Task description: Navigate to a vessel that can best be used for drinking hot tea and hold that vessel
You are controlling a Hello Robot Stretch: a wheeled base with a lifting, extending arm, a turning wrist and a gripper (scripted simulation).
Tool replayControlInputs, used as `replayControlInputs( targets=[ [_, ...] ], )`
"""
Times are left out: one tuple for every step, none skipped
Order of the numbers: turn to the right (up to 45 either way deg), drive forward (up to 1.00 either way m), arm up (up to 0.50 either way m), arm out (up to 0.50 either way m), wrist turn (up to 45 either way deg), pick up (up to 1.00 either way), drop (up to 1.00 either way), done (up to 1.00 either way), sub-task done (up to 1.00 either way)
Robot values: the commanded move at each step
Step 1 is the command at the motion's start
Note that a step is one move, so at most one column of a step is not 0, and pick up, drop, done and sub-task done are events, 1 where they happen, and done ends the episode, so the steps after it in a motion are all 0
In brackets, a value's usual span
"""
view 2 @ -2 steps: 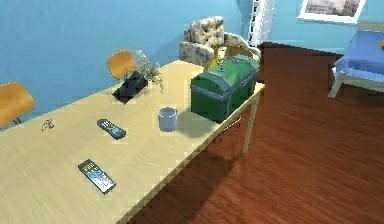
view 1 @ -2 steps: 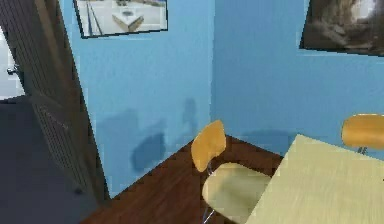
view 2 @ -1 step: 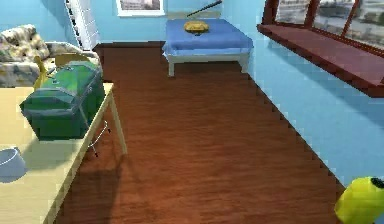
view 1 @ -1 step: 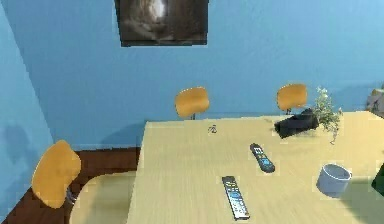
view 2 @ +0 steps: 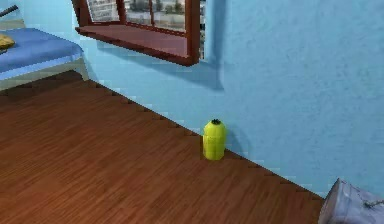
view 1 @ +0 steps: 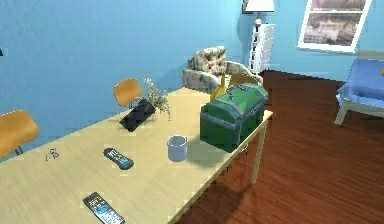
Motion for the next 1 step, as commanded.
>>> replayControlInputs(
  targets=[
    [27.0,0.00,0.00,0.00,0.0,0.00,0.00,0.00,0.00]
  ],
)
